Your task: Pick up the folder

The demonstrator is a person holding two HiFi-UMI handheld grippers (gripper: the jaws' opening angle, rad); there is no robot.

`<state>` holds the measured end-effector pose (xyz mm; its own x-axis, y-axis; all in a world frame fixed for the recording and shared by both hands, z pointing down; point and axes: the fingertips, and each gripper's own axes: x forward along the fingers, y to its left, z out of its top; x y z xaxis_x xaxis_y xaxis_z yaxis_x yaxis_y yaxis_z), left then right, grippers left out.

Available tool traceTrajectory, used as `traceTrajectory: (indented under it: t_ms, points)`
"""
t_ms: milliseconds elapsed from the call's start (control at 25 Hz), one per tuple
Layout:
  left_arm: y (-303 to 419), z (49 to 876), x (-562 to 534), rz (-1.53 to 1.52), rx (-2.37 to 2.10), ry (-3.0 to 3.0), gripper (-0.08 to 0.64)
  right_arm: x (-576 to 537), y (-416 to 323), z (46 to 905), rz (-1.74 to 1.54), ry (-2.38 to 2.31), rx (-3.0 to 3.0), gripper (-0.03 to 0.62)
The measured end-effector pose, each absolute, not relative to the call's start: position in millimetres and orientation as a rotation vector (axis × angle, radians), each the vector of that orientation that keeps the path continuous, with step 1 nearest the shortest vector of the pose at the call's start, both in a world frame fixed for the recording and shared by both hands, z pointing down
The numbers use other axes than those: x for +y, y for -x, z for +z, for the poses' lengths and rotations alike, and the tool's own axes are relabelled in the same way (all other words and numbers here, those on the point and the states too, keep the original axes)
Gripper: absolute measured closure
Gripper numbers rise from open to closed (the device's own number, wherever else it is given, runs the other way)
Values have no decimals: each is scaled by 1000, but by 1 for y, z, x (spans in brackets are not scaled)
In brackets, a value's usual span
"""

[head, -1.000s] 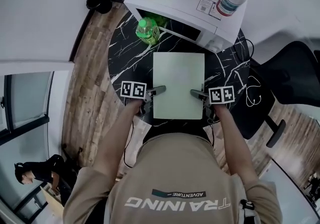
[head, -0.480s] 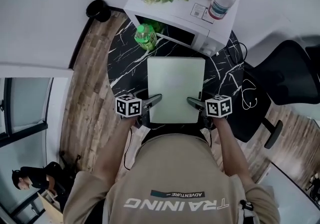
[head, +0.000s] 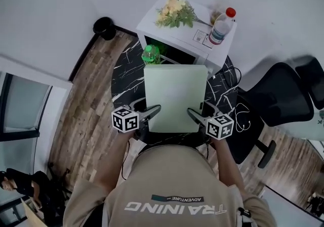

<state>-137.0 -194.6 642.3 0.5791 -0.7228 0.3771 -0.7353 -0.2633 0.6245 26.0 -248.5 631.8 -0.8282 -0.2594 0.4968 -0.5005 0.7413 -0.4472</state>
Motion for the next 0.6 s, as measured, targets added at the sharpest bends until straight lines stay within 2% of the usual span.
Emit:
traceTrajectory:
  t_ms: [600]
  points:
    - [162,511,-251,-79,-1287,-2285,241,-295,-2,497,457,-751,-2778,282]
